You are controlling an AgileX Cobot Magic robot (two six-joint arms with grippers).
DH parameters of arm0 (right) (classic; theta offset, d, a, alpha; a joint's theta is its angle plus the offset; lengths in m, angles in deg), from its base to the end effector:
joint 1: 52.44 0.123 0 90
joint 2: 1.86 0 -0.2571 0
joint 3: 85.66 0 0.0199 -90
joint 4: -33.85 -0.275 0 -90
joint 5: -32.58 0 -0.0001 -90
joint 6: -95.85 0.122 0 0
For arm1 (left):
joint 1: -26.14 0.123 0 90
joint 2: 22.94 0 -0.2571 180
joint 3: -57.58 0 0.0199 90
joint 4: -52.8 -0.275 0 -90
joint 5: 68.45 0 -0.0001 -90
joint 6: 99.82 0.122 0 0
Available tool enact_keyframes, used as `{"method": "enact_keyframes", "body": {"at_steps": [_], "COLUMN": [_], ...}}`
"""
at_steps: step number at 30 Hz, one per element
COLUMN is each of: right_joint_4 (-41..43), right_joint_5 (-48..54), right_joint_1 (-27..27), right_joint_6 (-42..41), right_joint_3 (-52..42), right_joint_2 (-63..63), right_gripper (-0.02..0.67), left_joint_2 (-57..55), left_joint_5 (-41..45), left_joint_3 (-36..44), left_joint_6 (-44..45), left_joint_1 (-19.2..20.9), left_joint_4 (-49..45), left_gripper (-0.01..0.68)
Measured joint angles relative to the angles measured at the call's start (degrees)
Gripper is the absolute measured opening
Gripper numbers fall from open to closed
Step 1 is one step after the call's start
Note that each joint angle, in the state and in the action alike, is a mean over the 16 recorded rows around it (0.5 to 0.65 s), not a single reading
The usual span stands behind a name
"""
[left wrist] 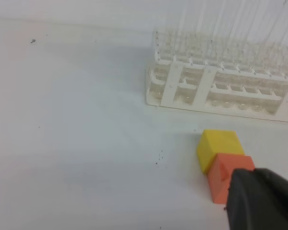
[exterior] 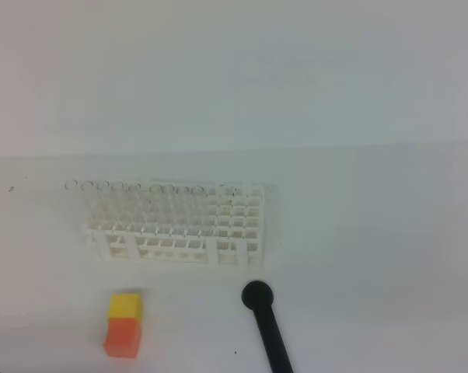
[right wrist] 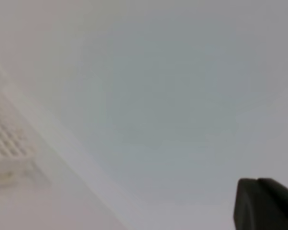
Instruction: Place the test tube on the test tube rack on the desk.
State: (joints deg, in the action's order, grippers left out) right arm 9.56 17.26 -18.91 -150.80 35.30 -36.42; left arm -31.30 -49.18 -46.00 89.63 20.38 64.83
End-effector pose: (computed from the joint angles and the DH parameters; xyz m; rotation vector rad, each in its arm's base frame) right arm 0.1601 0.0902 0.2933 -0.7909 1.1471 -0.2152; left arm 0.1344 -0.0220 0.1764 0.1096 1.8081 -0.1576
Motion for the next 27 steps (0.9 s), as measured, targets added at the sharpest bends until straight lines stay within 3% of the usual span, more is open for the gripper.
{"method": "enact_keyframes", "body": {"at_steps": [8, 27], "right_joint_4": [-0.15, 3.67], "right_joint_5": [7.61, 9.53], "right_joint_1": [-13.37, -30.14], "right_joint_6": [0.0, 3.8], "right_joint_3": [-8.02, -16.13], "right_joint_2": [12.56, 24.7], "right_gripper": [-0.001, -0.001], "left_joint_2": [-0.13, 0.19], "left_joint_5": [0.0, 0.0], "left_joint_3": [0.0, 0.0], "left_joint_6": [0.0, 0.0], "left_joint_1": [0.0, 0.0], "left_joint_4": [0.0, 0.0], "left_gripper": [-0.001, -0.001]}}
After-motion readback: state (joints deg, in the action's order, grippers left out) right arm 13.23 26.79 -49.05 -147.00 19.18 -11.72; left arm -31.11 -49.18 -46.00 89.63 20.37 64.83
